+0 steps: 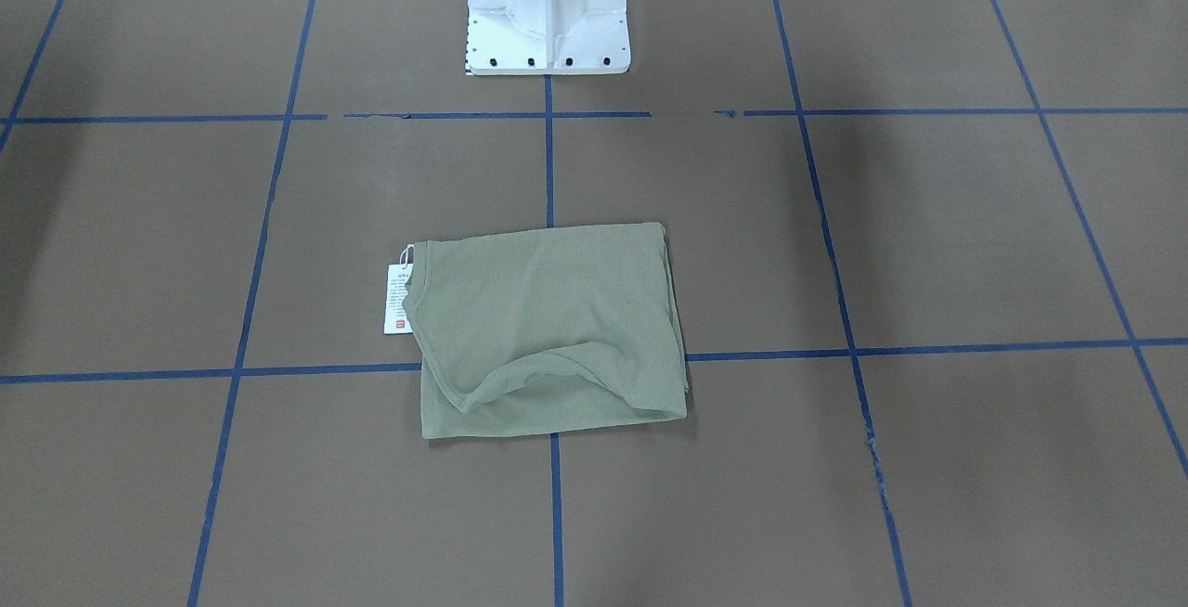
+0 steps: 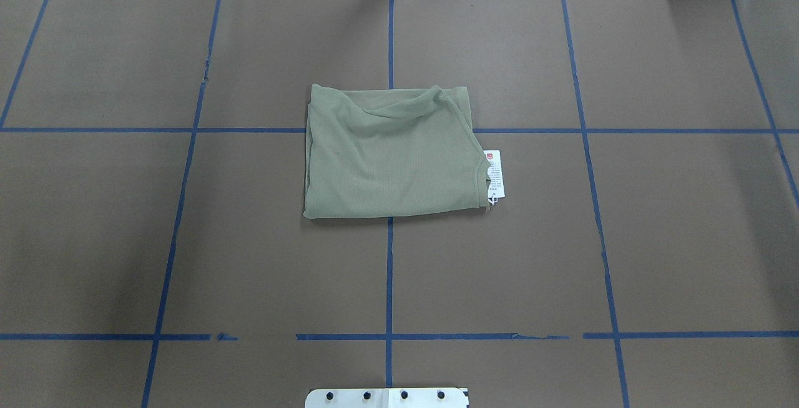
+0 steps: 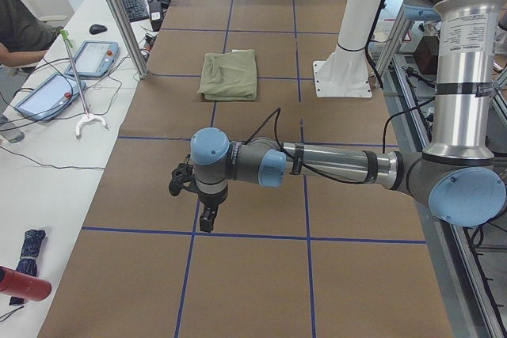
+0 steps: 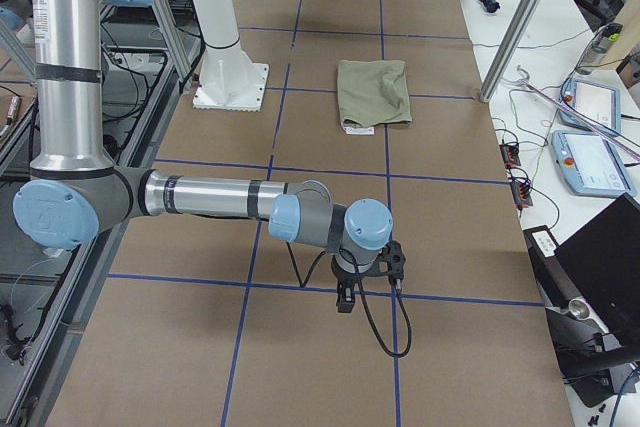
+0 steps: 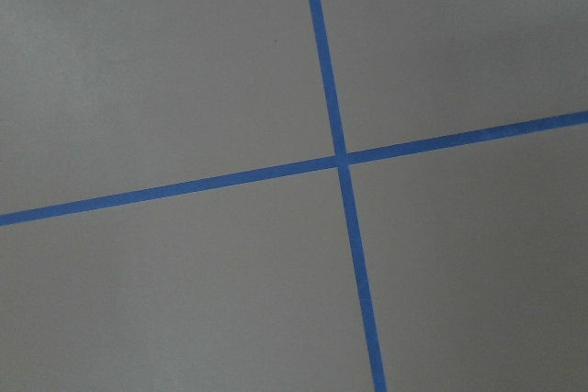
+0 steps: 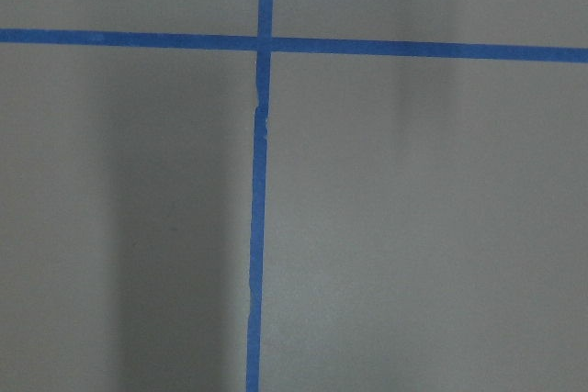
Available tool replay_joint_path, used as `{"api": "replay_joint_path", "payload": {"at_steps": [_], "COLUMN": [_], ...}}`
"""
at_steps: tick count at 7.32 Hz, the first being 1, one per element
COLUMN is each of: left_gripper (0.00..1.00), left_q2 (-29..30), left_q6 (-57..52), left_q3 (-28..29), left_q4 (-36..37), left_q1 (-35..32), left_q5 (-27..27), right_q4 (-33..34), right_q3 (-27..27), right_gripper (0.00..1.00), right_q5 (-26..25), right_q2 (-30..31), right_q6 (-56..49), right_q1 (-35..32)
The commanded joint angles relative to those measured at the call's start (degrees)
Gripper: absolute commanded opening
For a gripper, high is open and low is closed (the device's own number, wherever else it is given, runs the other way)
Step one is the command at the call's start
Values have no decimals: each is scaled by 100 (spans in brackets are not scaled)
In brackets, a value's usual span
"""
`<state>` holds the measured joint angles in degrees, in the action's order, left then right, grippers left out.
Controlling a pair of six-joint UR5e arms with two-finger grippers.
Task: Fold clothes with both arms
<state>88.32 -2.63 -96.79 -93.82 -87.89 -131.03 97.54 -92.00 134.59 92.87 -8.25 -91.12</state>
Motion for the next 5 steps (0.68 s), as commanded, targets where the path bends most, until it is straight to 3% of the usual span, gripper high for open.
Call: {"api": "replay_joint_path", "payload": {"at_steps": [1, 5], "left_gripper": [100, 100], "left_q2": [-17, -17], "left_q6": [-10, -10], "left_q3": [-103, -208], "left_q4": [13, 21], "left_q1": [0, 0], "left_q5": [16, 16], "right_q4": [-42, -173], "right_q3": [-133, -652], "right_gripper": [100, 100], "right_q5": [6, 6], "right_q2": [203, 240], "right_q6": [8, 974], "right_q1": [-81, -90]}}
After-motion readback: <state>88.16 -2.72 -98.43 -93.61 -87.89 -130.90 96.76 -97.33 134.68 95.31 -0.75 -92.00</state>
